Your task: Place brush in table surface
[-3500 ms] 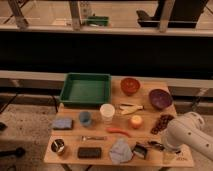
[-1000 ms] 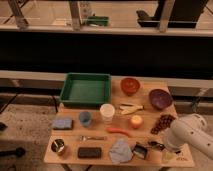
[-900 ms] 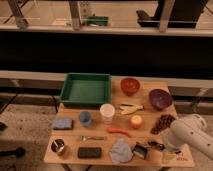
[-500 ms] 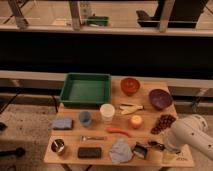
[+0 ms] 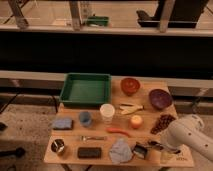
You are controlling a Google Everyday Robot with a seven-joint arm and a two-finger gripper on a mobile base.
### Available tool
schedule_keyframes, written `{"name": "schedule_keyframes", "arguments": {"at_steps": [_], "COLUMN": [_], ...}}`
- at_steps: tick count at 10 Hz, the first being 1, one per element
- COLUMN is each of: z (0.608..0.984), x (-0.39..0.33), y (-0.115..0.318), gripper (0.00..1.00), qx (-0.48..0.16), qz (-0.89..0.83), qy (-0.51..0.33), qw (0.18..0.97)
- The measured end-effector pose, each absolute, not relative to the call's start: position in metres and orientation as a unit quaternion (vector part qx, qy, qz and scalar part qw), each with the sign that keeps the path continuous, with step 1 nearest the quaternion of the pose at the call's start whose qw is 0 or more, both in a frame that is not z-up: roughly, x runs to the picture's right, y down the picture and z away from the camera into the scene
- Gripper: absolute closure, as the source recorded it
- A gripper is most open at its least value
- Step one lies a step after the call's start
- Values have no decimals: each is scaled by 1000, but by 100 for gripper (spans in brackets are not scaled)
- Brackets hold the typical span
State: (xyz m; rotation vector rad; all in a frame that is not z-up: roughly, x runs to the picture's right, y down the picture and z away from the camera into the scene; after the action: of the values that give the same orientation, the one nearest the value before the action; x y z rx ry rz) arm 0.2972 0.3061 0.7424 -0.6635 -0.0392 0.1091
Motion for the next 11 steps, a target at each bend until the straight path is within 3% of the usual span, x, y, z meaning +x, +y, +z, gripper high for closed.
{"name": "schedule_keyframes", "arguments": {"at_steps": [7, 8, 11], "z": [756, 760, 768], "x": [287, 287, 287], "y": [310, 311, 310], "gripper": [20, 23, 54], "qx": [-335, -339, -340], "qz": [47, 48, 54], "qy": [-30, -33, -34], "qw": [940, 939, 938]}}
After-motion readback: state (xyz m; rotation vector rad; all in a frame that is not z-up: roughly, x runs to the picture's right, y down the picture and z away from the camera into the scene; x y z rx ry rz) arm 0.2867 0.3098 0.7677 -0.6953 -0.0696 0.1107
